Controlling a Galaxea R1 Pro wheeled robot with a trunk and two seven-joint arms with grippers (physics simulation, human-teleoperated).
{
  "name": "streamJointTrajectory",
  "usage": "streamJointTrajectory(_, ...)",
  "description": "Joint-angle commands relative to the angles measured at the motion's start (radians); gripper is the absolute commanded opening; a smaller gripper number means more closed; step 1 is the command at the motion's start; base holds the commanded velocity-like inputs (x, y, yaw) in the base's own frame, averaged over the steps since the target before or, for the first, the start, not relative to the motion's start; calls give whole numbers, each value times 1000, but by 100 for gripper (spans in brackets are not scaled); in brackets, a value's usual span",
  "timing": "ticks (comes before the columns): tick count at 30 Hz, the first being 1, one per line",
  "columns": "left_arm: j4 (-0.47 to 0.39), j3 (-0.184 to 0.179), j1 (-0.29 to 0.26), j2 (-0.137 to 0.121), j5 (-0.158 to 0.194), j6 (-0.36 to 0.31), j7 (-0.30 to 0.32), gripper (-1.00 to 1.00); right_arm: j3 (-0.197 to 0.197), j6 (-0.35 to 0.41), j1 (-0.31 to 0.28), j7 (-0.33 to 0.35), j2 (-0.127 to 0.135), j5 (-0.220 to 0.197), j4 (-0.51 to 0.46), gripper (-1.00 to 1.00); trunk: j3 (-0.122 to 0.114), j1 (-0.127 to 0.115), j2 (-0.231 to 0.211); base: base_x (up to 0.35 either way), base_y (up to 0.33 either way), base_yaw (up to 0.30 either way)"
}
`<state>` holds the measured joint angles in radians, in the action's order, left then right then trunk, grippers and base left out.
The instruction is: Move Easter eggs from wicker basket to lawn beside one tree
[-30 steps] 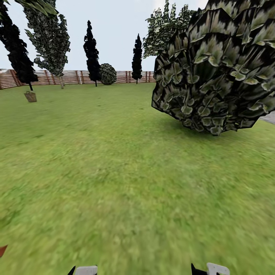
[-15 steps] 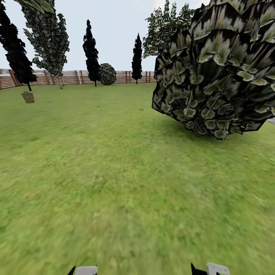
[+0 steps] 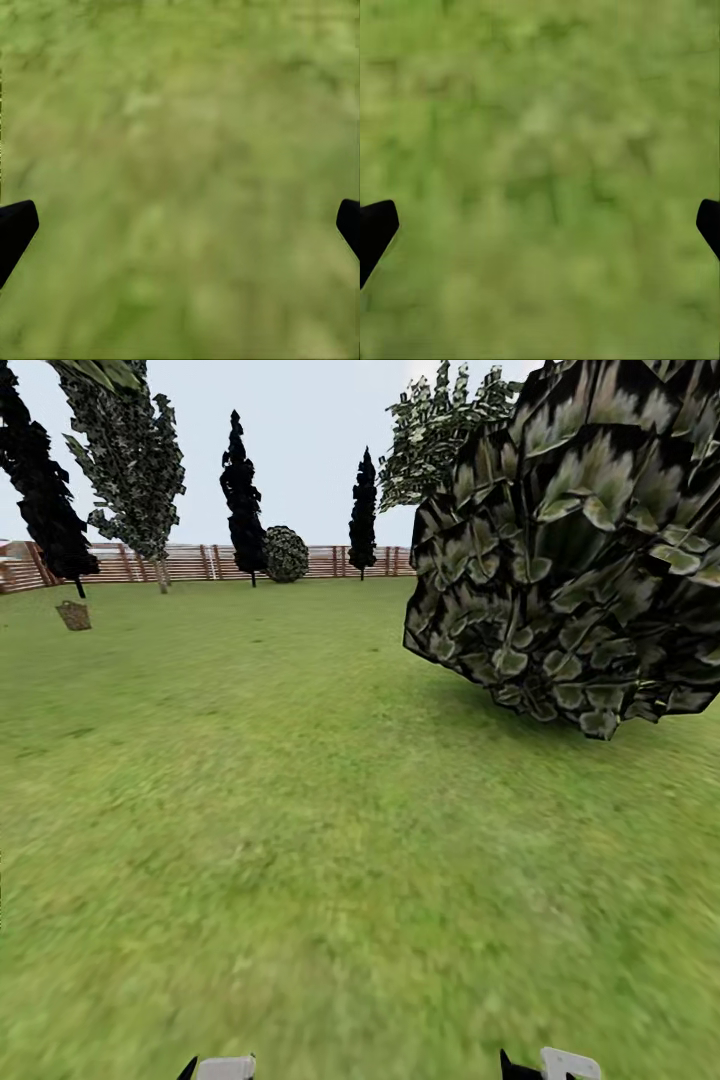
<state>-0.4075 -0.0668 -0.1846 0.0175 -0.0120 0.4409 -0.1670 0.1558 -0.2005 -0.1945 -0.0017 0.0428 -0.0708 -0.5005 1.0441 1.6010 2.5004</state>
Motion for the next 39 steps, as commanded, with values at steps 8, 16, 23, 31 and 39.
streamJointTrajectory(8, 1, -7, 0, -1, -2, 2, -9, 100, -1, -4, 0, -1, 0, -7, 1, 100, 1, 0, 0, 337, 0, 247)
streamJointTrajectory(16, 1, -7, -1, -1, -1, 2, -9, 100, -1, -4, 0, -1, 0, -7, 0, 100, 1, 0, 0, 337, 0, 252)
streamJointTrajectory(23, 1, -7, 0, -1, -2, 2, -9, 100, -1, -3, 0, -1, 0, -7, 1, 100, 1, 0, 0, 337, 0, 9)
streamJointTrajectory(31, 1, -8, 0, -1, -1, 2, -9, 100, -1, -3, 0, -1, 0, -7, 2, 100, 1, 0, 0, 337, 0, 226)
streamJointTrajectory(39, 2, -8, 0, -1, 0, 2, -9, 100, -1, -3, 0, -1, 0, -7, 2, 100, 1, 0, 0, 337, 0, 280)
